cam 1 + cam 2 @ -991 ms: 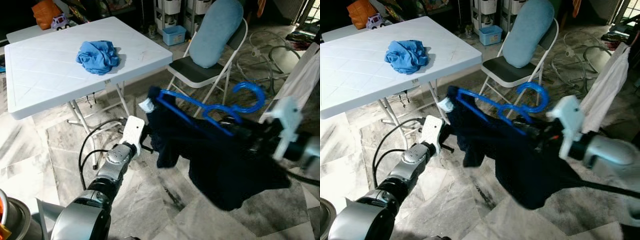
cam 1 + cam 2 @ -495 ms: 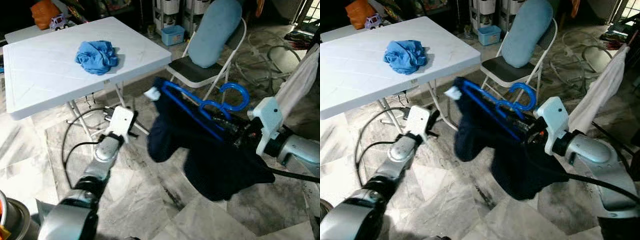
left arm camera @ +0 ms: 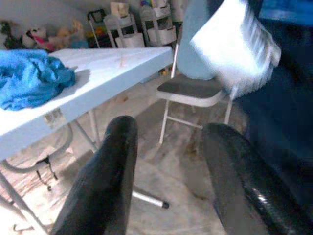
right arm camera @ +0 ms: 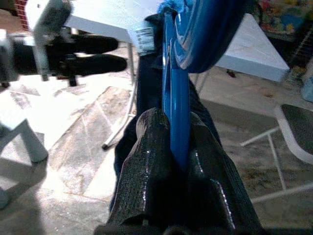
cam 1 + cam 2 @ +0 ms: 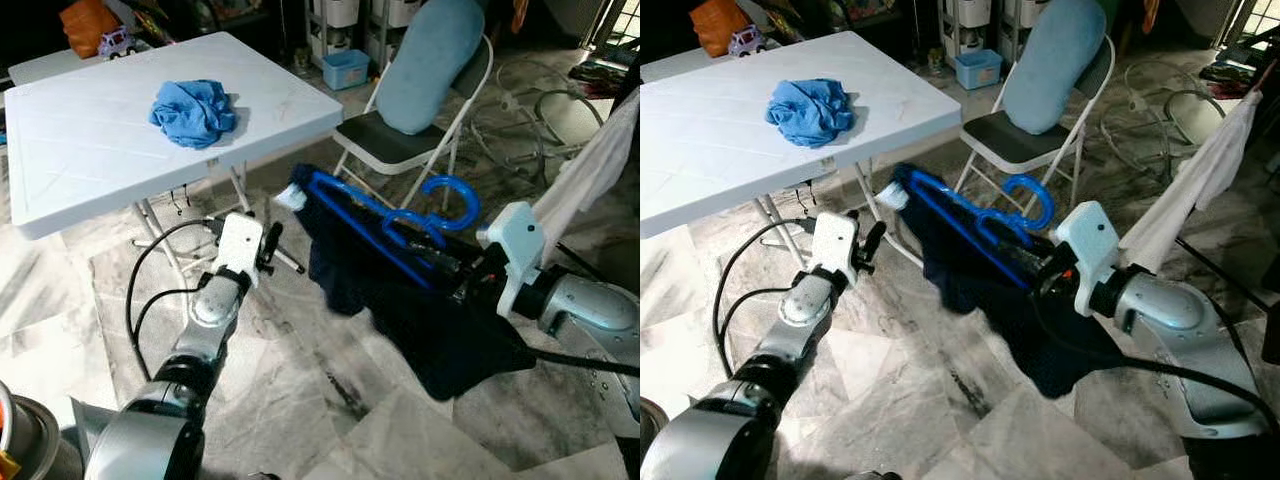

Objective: Hang hanger

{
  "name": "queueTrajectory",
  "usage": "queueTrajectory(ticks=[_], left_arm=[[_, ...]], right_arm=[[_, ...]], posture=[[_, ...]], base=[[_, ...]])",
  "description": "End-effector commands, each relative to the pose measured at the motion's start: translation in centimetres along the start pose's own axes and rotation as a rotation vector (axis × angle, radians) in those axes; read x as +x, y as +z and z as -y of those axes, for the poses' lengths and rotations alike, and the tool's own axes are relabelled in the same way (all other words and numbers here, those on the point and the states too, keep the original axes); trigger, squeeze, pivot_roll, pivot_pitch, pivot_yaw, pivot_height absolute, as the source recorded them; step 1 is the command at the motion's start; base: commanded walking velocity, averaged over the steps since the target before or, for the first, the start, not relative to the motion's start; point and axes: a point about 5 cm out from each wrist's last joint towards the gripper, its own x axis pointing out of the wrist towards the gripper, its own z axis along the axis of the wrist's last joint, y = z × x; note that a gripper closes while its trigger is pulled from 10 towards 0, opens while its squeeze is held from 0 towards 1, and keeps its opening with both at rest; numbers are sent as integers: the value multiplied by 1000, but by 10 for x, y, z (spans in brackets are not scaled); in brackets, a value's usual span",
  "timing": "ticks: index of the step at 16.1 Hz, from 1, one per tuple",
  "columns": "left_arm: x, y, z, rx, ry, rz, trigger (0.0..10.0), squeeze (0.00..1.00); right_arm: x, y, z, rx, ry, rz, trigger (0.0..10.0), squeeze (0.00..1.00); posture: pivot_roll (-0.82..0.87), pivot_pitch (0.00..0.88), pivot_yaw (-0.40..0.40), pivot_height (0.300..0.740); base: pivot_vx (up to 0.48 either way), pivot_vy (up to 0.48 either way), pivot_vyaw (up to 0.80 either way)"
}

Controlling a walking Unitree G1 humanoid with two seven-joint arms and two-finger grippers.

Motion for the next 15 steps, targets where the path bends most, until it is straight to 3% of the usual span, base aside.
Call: queueTrajectory(ticks=[1, 2, 4, 7, 8, 9, 15], left_arm=[[4, 6, -3, -50, 7, 22, 10000, 1000], [6, 12, 3, -113, -39, 55, 10000, 1000], [6, 14, 13, -161, -118, 83, 10000, 1000], [3, 13, 19, -190, -193, 101, 10000, 1000], [0, 11, 20, -197, -222, 100, 10000, 667], [-1, 9, 20, -201, -248, 98, 10000, 0], [-1, 5, 22, -187, -262, 68, 10000, 0]], right_arm=[[0, 14, -8, -30, 61, 42, 10000, 0], [-3, 14, -10, -32, 75, 38, 10000, 0], [-5, 16, -10, -30, 71, 40, 10000, 0], [-7, 19, -6, -35, 55, 45, 10000, 0], [-8, 19, -4, -40, 48, 40, 10000, 0], [-8, 20, -3, -41, 49, 41, 10000, 0], [-12, 31, -13, -2, 126, 77, 10000, 0]], posture=[[-175, 39, 46, 740], [-183, 37, 47, 740], [-191, 40, 50, 740], [-199, 44, 57, 740], [-199, 45, 59, 740], [-197, 47, 60, 740], [-211, 46, 56, 740]], base=[[0, 0, 0], [0, 0, 0], [0, 0, 0], [0, 0, 0], [0, 0, 0], [0, 0, 0], [0, 0, 0]])
